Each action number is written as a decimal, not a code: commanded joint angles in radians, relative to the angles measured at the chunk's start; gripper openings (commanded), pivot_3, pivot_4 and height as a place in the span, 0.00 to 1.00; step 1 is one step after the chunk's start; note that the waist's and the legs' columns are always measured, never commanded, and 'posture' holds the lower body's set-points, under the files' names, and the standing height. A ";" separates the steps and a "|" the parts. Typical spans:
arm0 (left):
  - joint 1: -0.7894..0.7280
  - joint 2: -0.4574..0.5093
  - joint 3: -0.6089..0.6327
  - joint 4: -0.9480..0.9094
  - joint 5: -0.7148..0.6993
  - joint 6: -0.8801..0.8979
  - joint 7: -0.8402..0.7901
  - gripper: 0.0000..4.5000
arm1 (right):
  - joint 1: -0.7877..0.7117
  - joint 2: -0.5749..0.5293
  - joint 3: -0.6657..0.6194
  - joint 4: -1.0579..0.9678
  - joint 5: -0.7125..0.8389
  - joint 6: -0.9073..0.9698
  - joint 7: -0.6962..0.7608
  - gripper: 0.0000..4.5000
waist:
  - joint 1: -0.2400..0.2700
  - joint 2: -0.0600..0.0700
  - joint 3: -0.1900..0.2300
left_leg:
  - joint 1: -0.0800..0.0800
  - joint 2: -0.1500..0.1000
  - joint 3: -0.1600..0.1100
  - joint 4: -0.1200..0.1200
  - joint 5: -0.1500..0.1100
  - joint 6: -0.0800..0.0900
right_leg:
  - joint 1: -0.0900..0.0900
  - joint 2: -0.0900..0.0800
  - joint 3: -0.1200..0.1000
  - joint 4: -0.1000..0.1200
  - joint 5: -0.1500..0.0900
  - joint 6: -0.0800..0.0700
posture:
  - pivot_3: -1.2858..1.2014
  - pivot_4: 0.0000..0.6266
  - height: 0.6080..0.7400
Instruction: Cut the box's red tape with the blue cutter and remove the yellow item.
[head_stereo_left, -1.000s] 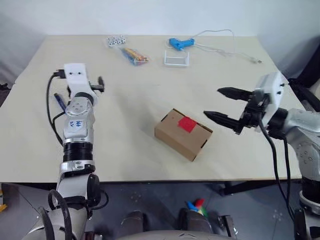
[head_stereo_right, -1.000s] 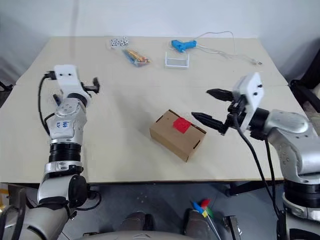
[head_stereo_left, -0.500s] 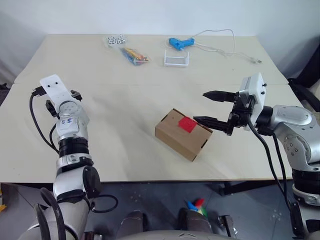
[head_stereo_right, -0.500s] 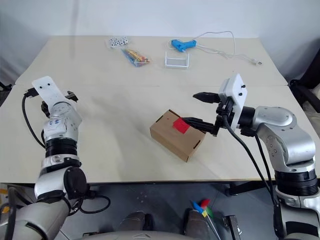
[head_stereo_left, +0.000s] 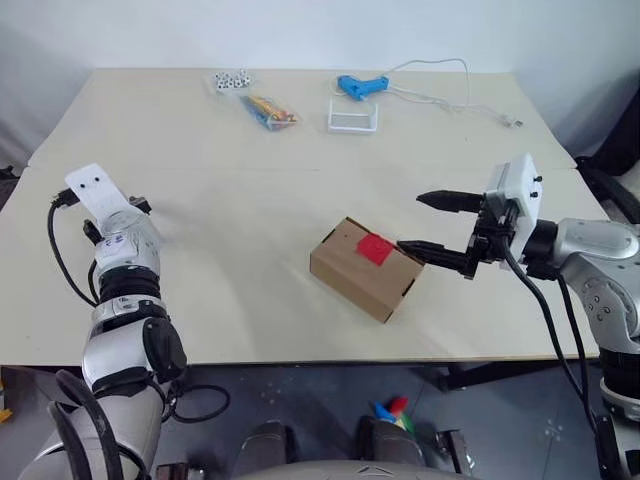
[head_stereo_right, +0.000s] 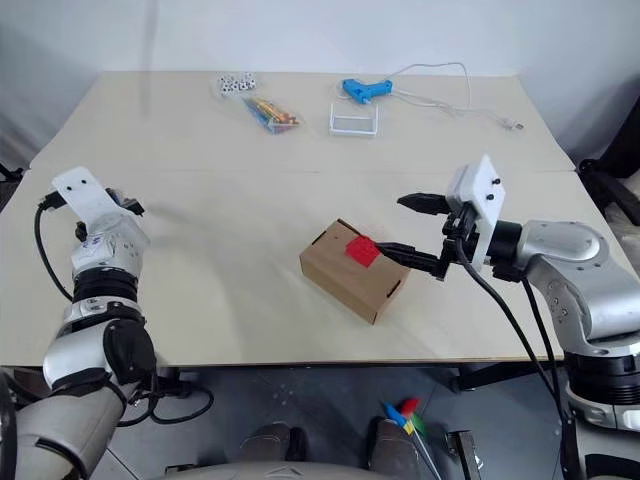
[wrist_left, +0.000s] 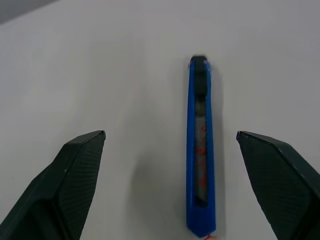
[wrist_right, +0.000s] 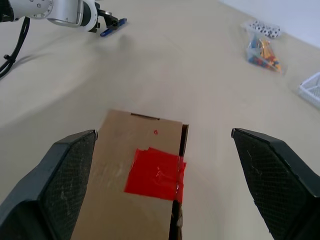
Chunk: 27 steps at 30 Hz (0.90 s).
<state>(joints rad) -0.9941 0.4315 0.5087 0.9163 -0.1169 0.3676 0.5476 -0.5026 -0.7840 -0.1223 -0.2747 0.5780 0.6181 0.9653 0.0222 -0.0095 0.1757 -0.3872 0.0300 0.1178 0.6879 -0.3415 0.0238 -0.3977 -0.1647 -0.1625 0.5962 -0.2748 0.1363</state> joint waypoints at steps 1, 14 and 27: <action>0.004 0.017 -0.015 0.013 -0.012 -0.029 -0.042 0.99 | -0.012 -0.012 -0.025 -0.034 0.016 0.001 -0.009 1.00 | 0.000 0.000 0.000 | 0.000 0.000 0.000 0.000 0.000 0.000 | 0.000 0.000 0.000 0.000 0.000 0.000 | 0.52 0.24 1.00; 0.024 0.017 -0.021 0.021 -0.015 -0.002 -0.019 0.81 | -0.017 -0.017 -0.024 -0.020 0.008 -0.004 -0.012 1.00 | -0.001 0.000 0.000 | 0.000 0.000 0.000 0.000 0.000 0.000 | 0.000 0.000 0.000 0.000 0.000 0.000 | 0.52 0.24 1.00; 0.054 0.011 -0.017 -0.014 -0.038 0.047 -0.016 0.41 | -0.032 -0.016 -0.016 -0.010 -0.001 0.001 -0.022 1.00 | -0.007 0.000 0.000 | 0.001 0.000 0.001 0.000 0.000 0.000 | 0.000 0.000 0.001 0.001 0.000 0.000 | 0.52 0.24 1.00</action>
<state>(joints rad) -0.9681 0.4377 0.4886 0.9062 -0.1501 0.3955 0.5165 -0.5182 -0.7840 -0.1222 -0.2704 0.5719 0.6194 0.9467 0.0147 -0.0095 0.1755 -0.3859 0.0300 0.1186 0.6879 -0.3415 0.0238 -0.3977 -0.1647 -0.1616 0.5970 -0.2748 0.1363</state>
